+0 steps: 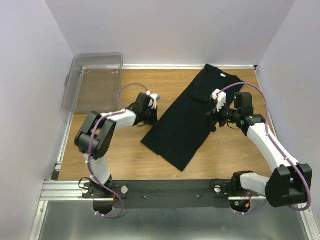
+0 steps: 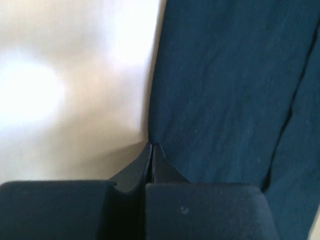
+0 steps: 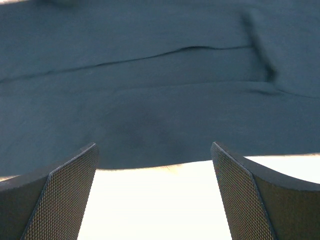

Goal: Fold and stack the t-shirts

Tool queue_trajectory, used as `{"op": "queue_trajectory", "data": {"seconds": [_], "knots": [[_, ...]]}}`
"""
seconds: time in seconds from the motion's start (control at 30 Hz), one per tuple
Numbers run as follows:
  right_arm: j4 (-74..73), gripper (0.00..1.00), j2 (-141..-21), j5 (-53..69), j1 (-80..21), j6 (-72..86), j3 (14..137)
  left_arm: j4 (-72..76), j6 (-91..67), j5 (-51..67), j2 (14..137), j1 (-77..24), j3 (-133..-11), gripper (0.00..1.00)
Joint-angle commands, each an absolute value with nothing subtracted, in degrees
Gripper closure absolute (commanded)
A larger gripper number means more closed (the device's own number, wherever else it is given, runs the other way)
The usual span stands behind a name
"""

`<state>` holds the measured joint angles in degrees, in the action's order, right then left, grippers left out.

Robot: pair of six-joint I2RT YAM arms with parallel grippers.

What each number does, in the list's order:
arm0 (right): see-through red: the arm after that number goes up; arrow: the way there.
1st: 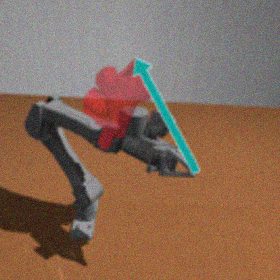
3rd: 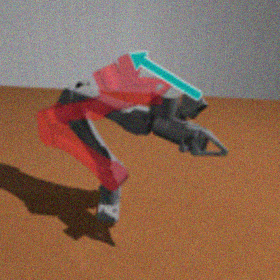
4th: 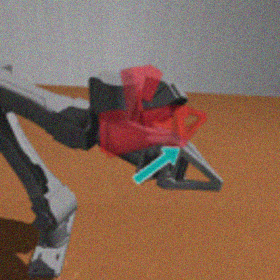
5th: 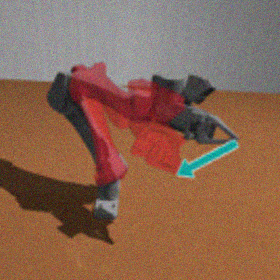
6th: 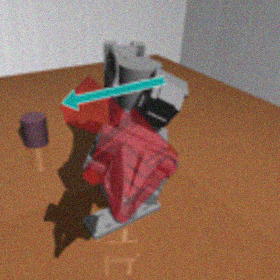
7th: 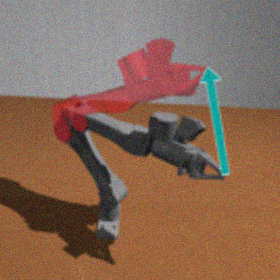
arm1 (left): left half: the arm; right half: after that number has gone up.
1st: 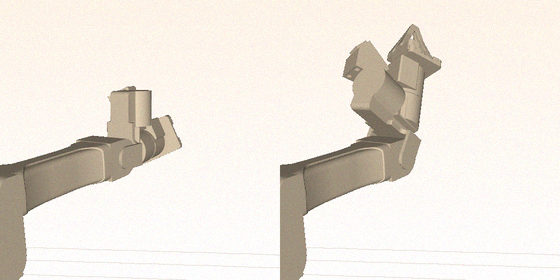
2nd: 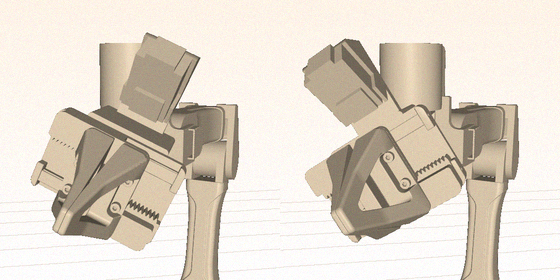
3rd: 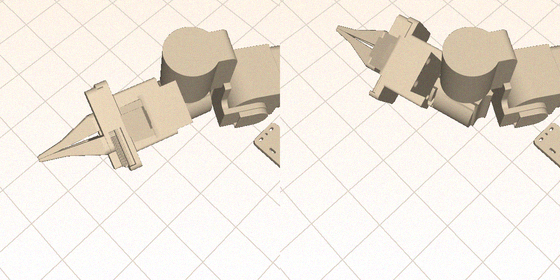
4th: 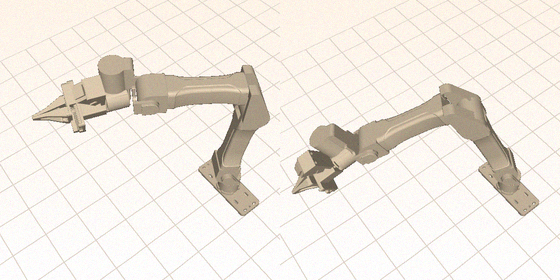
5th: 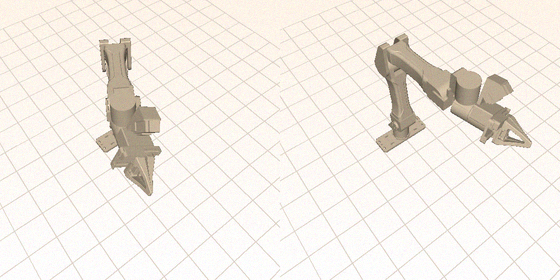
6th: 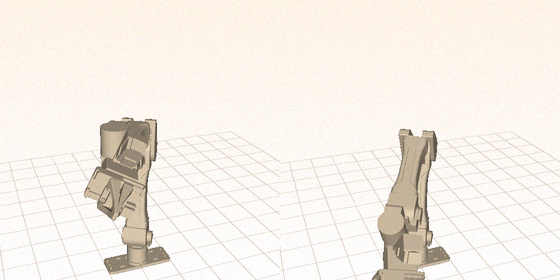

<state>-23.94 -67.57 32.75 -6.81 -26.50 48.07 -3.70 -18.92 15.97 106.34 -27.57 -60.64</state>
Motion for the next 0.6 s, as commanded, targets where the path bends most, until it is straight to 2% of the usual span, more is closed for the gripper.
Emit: {"op": "queue_trajectory", "data": {"seconds": [0.0,0.13,0.23,0.27,0.3,0.33,0.37,0.43,0.5,0.53,0.57], "knots": [[-25.31,0.0,-67.06,33.14,-6.5,-25.75,48.78,-0.28,-27.76,18.62,95.92,-28.12,-46.44,1.0],[-25.14,0.0,-69.25,29.28,-6.33,-24.0,49.57,7.45,-37.25,18.9,81.94,-30.93,-28.53,1.0],[-22.08,0.0,-73.8,20.33,-6.24,-16.66,50.71,7.91,-41.57,18.11,71.57,-31.64,-23.22,1.0],[-21.1,0.0,-75.31,17.43,-6.07,-13.91,51.15,7.13,-42.18,17.67,66.84,-31.55,-22.94,0.81],[-20.31,0.0,-76.98,13.14,-5.72,-11.28,52.54,6.34,-42.8,15.4,64.62,-31.55,-23.29,0.7],[-19.08,0.0,-80.91,11.96,-4.49,-6.2,53.25,4.67,-42.63,13.81,62.69,-31.47,-24.77,0.48],[-18.9,0.0,-82.77,11.87,-3.7,-4.15,54.13,4.31,-42.1,12.23,60.06,-31.38,-26.0,0.4],[-18.64,0.02,-87.95,16.76,-0.64,-0.46,56.59,5.35,-38.7,7.22,59.85,-30.85,-30.73,0.25],[-18.55,0.02,-91.57,23.36,1.39,1.74,58.7,8.34,-36.22,9.3,66.59,-27.87,-34.61,0.23],[-18.46,0.03,-93.15,25.82,3.23,3.32,61.23,10.44,-34.38,11.67,70.54,-26.47,-40.37,0.23],[-18.54,0.03,-97.17,31.15,4.3,3.86,62.83,11.15,-33.15,16.13,79.8,-24.71,-43.74,0.23]]}}
